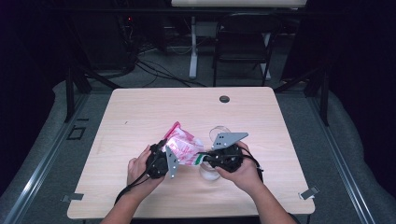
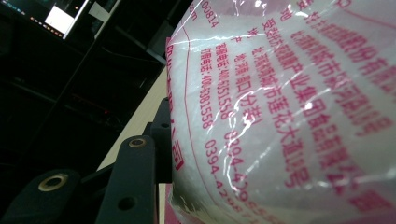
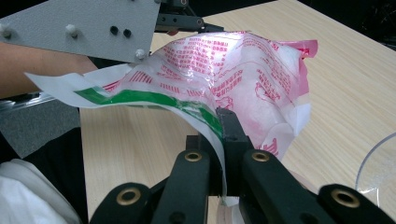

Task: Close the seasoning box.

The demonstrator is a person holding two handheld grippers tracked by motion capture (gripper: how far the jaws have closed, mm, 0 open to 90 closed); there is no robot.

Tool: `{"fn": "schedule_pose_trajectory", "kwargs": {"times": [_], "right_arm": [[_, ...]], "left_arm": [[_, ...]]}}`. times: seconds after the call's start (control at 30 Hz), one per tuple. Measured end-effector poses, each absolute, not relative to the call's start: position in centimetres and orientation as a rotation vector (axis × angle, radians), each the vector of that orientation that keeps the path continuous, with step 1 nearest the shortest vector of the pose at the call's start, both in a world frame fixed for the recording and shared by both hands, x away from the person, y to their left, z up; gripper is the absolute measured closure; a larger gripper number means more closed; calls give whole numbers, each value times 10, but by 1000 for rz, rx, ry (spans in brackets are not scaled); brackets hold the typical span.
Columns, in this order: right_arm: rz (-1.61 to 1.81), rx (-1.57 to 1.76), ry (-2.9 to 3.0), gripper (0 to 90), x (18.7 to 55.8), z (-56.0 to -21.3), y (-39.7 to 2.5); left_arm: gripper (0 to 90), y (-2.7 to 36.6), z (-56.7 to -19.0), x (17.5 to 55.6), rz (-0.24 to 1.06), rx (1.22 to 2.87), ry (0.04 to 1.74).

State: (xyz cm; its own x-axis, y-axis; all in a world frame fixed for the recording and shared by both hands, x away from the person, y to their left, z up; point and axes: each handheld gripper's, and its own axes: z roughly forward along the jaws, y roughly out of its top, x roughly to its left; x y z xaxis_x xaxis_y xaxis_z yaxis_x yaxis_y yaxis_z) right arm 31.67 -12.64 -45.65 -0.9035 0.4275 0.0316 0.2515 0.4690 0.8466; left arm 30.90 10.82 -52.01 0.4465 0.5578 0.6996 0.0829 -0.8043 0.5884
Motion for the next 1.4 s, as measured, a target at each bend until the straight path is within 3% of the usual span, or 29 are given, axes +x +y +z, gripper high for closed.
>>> {"fn": "schedule_pose_trajectory", "kwargs": {"times": [1.4], "right_arm": [[1350, 639, 2525, 900, 317, -458, -132]], "left_arm": [[606, 100, -506, 311, 1511, 2276, 387]]}}
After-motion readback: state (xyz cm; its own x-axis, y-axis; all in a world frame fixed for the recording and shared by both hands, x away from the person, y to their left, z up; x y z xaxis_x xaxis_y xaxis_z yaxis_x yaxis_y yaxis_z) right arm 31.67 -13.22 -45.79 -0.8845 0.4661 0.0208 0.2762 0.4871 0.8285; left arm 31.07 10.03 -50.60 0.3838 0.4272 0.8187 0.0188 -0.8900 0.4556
